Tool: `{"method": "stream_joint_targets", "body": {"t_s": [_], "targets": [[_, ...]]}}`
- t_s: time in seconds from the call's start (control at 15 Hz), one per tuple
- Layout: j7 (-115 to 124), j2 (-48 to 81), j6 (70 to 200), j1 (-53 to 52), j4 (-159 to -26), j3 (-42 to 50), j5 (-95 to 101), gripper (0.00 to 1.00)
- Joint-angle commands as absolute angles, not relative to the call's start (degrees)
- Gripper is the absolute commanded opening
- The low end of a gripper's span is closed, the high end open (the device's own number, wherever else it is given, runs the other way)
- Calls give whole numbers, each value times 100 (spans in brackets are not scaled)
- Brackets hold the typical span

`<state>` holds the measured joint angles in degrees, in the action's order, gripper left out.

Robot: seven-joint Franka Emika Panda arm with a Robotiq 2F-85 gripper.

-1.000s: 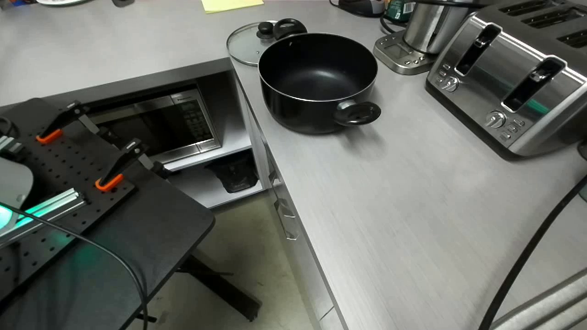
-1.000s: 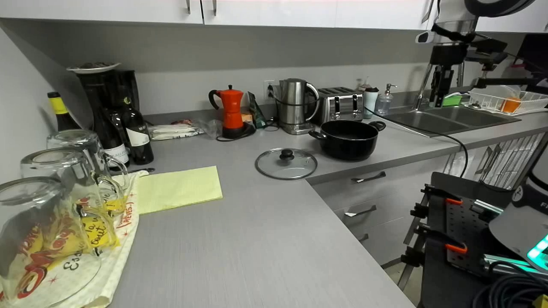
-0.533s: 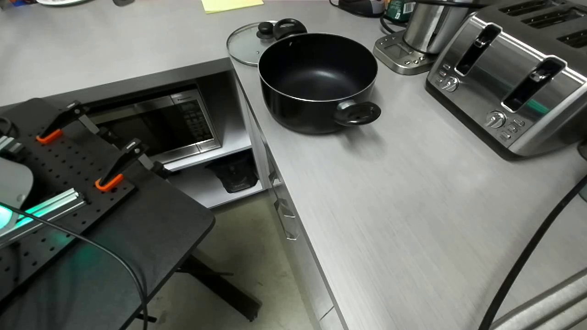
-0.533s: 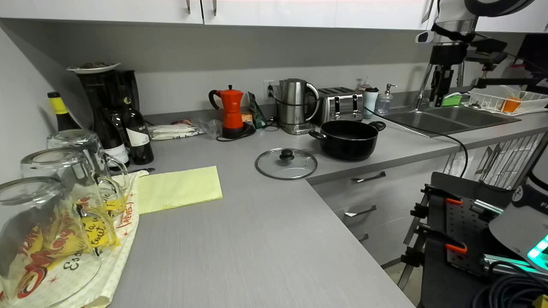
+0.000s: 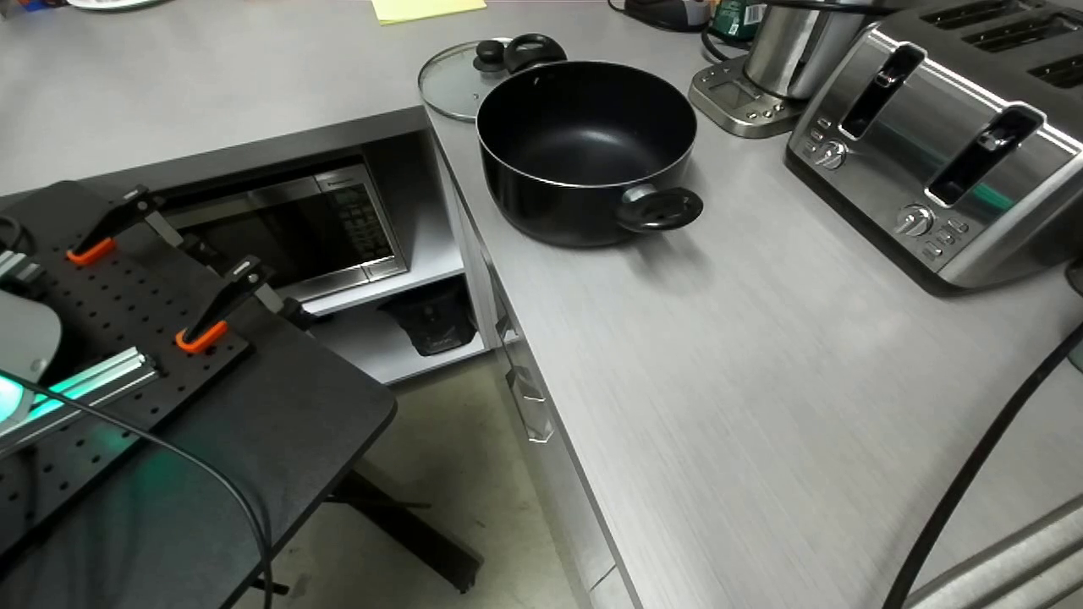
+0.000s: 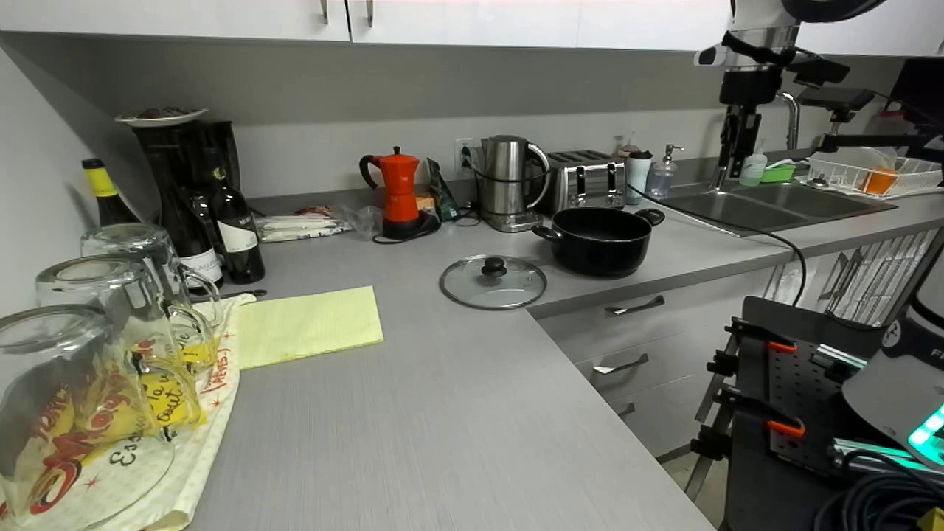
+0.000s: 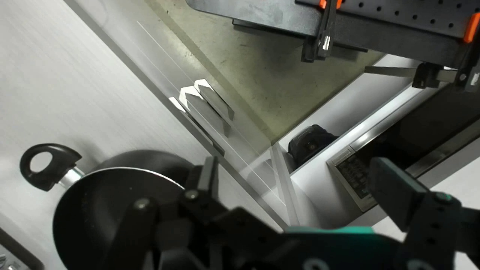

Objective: Place the lid on the pot

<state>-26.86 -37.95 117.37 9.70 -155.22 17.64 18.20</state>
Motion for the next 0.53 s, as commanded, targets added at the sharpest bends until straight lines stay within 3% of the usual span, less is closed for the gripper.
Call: {"method": "stream_joint_targets", "body": {"t_s": [0.0, 0.47], "targets": [[-2672, -3090, 11865, 729, -14985, 1606, 1716, 100], [-2835, -1769, 12011, 385, -13842, 1344, 1602, 100]]}}
